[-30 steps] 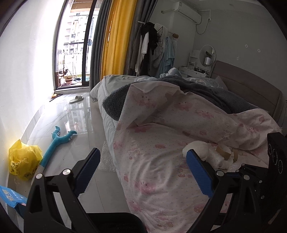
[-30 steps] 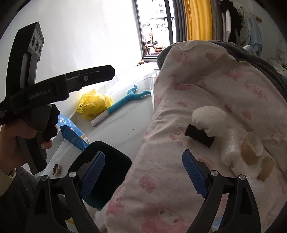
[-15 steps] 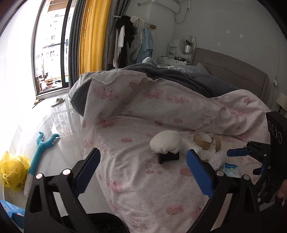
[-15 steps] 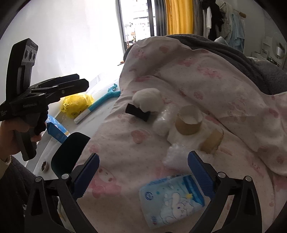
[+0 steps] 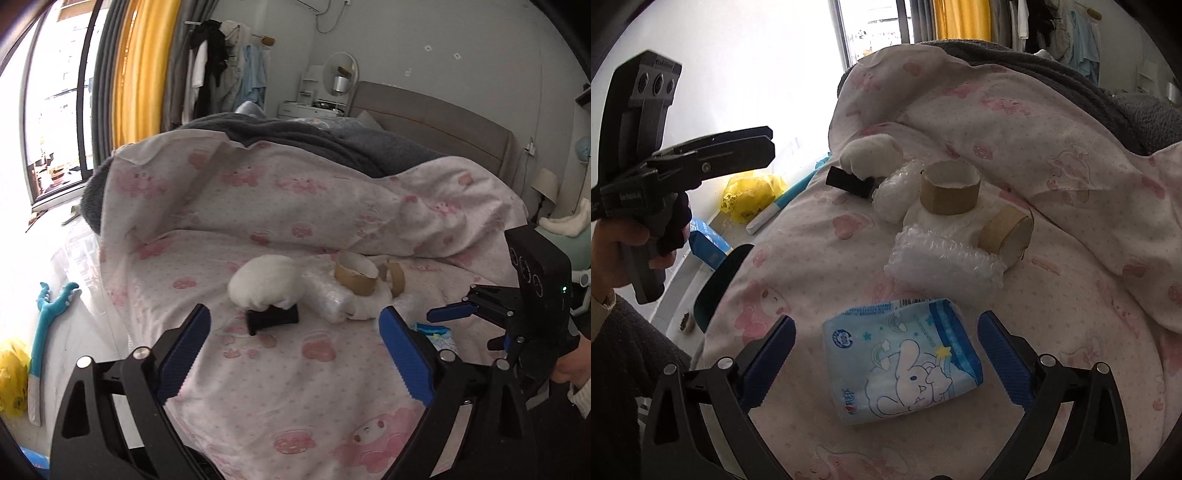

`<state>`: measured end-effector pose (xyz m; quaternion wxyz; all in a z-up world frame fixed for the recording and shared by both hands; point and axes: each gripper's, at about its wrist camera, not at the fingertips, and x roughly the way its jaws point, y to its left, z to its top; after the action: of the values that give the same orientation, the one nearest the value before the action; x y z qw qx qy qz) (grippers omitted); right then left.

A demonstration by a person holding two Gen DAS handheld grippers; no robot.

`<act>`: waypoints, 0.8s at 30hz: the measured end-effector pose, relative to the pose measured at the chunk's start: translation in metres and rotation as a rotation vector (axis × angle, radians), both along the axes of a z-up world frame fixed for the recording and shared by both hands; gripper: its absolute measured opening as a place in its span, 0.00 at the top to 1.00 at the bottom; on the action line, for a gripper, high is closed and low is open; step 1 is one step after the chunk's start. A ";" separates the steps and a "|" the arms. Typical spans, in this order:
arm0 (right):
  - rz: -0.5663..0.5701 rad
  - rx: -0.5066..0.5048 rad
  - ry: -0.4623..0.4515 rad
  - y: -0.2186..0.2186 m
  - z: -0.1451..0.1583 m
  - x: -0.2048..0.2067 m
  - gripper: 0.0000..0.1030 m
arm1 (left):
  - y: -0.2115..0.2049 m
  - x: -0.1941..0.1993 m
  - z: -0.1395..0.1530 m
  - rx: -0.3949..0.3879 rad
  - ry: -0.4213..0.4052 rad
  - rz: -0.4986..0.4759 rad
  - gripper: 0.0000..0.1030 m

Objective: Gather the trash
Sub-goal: 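Move the right tool back to the bed and close on the blue bunny wipe pack, then lift the blue pack with the right tool while the left tool grasps the bubble wrap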

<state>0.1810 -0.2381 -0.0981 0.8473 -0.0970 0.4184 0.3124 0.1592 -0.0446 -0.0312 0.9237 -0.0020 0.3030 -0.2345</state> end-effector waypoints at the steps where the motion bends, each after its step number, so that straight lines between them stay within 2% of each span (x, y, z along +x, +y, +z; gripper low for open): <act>1: 0.001 -0.003 0.004 -0.001 -0.002 0.001 0.03 | -0.004 0.000 -0.001 0.002 0.003 -0.014 0.16; 10: -0.009 0.026 0.081 -0.016 -0.016 0.006 0.03 | -0.030 0.005 -0.010 0.007 0.037 -0.088 0.21; 16: 0.005 0.058 0.090 -0.021 -0.016 0.004 0.03 | -0.047 0.008 -0.017 -0.009 0.065 -0.128 0.22; 18: 0.005 0.045 0.075 -0.022 -0.015 0.003 0.11 | -0.052 0.009 -0.019 -0.013 0.073 -0.138 0.22; 19: 0.006 0.047 0.070 -0.024 -0.014 0.002 0.22 | -0.055 0.009 -0.020 -0.016 0.077 -0.142 0.22; 20: 0.006 0.056 0.070 -0.027 -0.013 0.002 0.26 | -0.058 0.010 -0.021 -0.019 0.080 -0.146 0.22; 24: 0.010 0.065 0.072 -0.035 -0.009 0.000 0.27 | -0.070 0.011 -0.023 -0.022 0.087 -0.167 0.23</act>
<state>0.1807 -0.2733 -0.1070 0.8329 -0.0605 0.4376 0.3334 0.1699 -0.1141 -0.0546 0.8867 0.0030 0.3394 -0.3139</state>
